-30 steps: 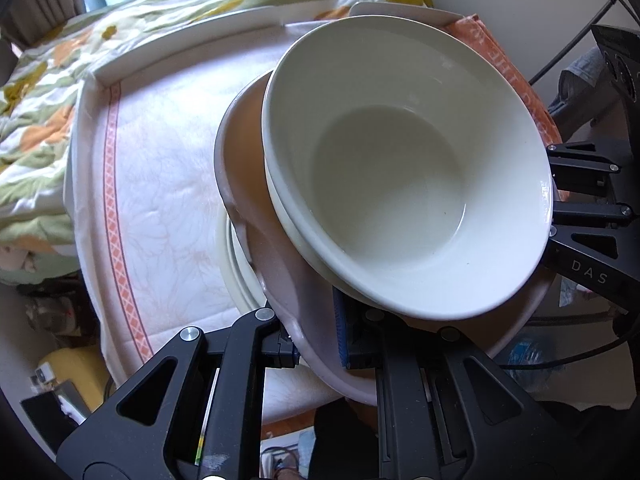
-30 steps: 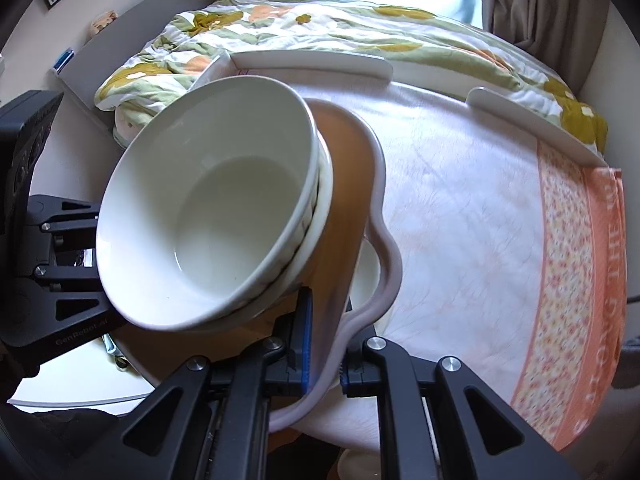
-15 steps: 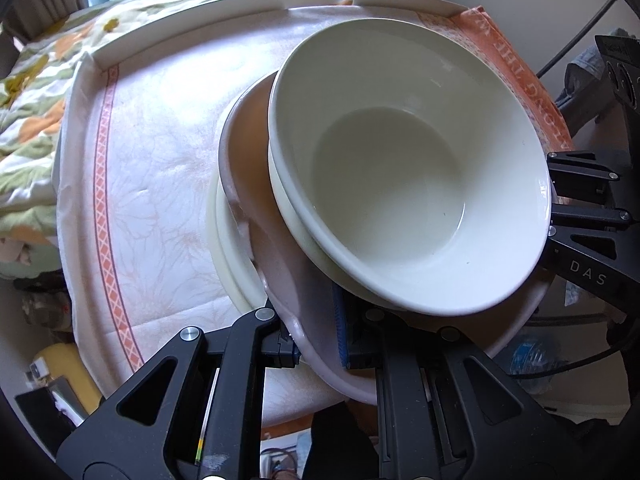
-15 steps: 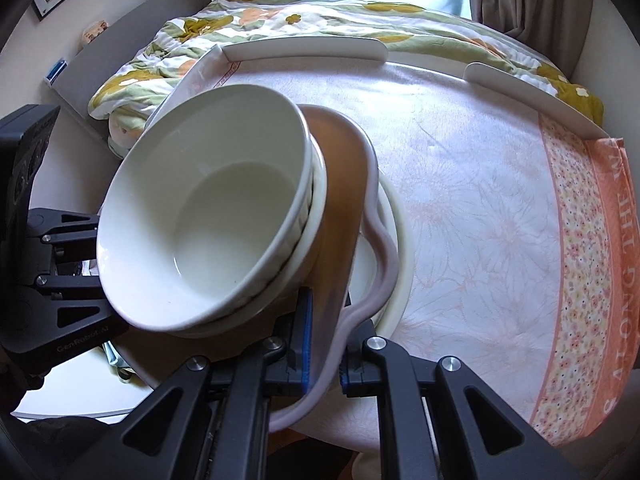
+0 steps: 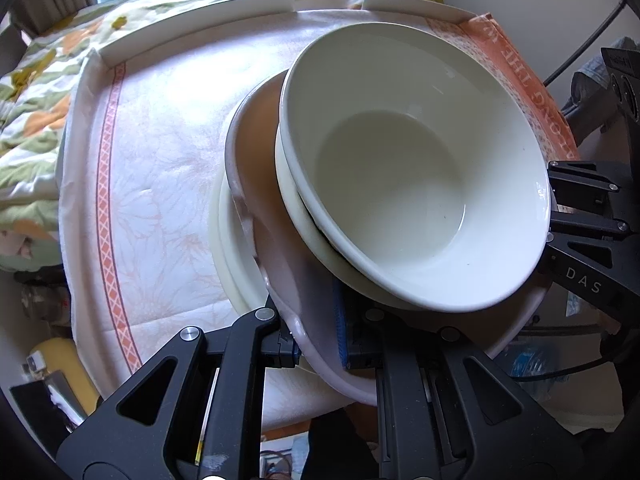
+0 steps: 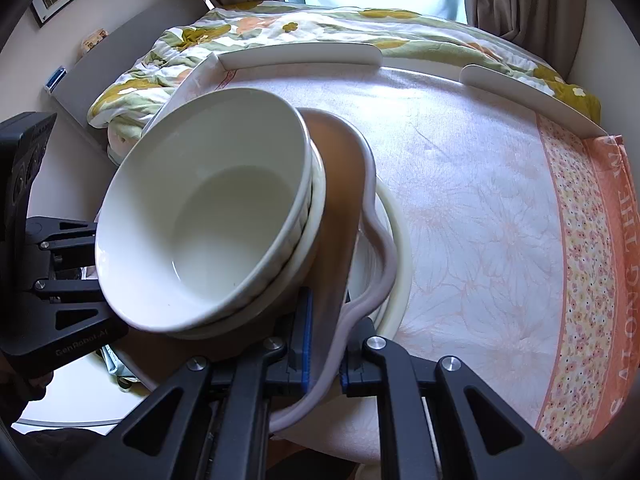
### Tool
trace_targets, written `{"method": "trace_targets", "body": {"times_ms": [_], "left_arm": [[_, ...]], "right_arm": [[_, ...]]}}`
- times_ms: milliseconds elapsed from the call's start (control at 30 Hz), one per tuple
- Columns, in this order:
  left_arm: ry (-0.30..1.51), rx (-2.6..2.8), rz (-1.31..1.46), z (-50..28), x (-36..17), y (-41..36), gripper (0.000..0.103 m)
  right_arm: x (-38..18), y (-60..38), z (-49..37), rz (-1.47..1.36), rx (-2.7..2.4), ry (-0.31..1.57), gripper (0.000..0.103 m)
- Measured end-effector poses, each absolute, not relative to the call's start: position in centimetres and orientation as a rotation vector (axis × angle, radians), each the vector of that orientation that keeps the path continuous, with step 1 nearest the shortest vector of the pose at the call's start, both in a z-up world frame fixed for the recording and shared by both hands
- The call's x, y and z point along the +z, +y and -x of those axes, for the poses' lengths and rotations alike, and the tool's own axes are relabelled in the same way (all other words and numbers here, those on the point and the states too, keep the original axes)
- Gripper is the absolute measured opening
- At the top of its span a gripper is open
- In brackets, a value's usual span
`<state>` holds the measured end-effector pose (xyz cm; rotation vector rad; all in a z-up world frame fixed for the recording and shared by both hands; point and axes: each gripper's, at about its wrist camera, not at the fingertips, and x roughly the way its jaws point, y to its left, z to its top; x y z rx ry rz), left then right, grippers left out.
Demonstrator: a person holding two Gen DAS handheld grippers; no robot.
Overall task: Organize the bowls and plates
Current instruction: 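Lift the pink dish holding the bowls with the left gripper over the plate stack, then lower the pink dish onto the plate stack and open the left gripper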
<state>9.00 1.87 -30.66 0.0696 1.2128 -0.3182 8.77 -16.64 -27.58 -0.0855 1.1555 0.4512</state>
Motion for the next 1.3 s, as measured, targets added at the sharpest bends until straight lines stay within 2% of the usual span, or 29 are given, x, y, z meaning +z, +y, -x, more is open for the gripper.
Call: {"method": "trace_targets", "body": {"times_ms": [633, 767, 1067, 1167, 1200, 1267, 1300], "left_arm": [[1.240, -0.274, -0.161, -9.1, -29.3, 1.6, 0.017], [1.234, -0.278, -0.168, -8.6, -28.4, 1.8, 0.022], [1.183, -0.299, -0.146, -6.2, -25.7, 2.6, 0.057], [1.140, -0.302, -0.125, -5.1, -24.7, 2.9, 0.089], [1.124, -0.301, -0.117, -4.6, -24.3, 3.1, 0.092], [1.108, -0.301, -0.105, -3.8, -23.8, 3.2, 0.093], [1.101, -0.300, -0.099, -3.3, -23.6, 3.3, 0.094]], "right_arm": [[-26.5, -17.5, -9.6, 0.043, 0.402, 1.236, 0.012], [-25.6, -17.7, -9.0, 0.054, 0.388, 1.239, 0.012], [-23.3, -18.8, -6.9, 0.008, 0.355, 1.197, 0.012], [-22.6, -18.9, -5.9, -0.009, 0.341, 1.175, 0.013], [-22.5, -18.9, -5.7, -0.014, 0.339, 1.171, 0.019], [-22.2, -19.0, -5.1, -0.027, 0.333, 1.159, 0.047], [-22.0, -19.1, -4.7, -0.037, 0.332, 1.149, 0.072]]}}
